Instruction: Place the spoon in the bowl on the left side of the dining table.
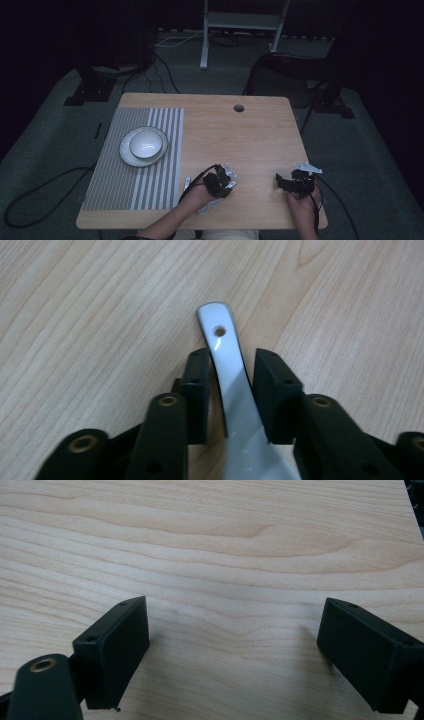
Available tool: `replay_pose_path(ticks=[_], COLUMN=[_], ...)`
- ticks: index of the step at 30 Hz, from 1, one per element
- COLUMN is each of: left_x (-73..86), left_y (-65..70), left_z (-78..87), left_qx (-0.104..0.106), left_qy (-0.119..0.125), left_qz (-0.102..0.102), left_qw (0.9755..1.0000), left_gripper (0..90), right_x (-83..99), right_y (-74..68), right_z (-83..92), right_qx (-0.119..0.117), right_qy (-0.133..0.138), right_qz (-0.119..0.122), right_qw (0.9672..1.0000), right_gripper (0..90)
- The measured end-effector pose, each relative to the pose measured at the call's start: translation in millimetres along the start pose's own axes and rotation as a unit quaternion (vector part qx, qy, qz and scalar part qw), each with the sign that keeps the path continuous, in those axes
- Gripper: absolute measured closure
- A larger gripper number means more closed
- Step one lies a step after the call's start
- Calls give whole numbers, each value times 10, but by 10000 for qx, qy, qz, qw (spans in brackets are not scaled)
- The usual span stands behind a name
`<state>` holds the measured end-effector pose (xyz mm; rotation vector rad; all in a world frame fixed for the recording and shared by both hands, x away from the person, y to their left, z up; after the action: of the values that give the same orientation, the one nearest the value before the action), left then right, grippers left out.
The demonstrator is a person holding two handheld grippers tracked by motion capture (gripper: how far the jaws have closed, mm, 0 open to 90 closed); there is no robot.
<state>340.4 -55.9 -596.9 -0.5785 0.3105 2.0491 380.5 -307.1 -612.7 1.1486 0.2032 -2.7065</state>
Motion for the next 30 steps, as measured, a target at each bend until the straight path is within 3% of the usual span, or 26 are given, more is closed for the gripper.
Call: replay_pose_path(ticks=[17,30], left_x=[-20,-102], left_y=[1,3], left_z=[25,184], left_qx=[46,77], left_qy=[114,384], left_qz=[-7,39], left_qw=[9999,9992], left_gripper=[752,753], right_x=[1,0], right_y=[0,0], right_z=[0,0], right_qx=[-1,-1], right_qy=[-3,-3], right_qz=[-1,-1], right_qw=[10000,10000], right_gripper=[126,126])
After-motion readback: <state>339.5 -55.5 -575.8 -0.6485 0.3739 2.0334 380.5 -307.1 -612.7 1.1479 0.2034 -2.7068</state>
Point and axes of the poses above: each handheld gripper's, and its own axes: z roughly backward along the jaws, x roughly out of its underside, y roughly to its right, the point moved 9 cm from there along -z, roughly forward along the jaws, and after that the axes turned 3 degrees about -x, right-handed, at the moved point
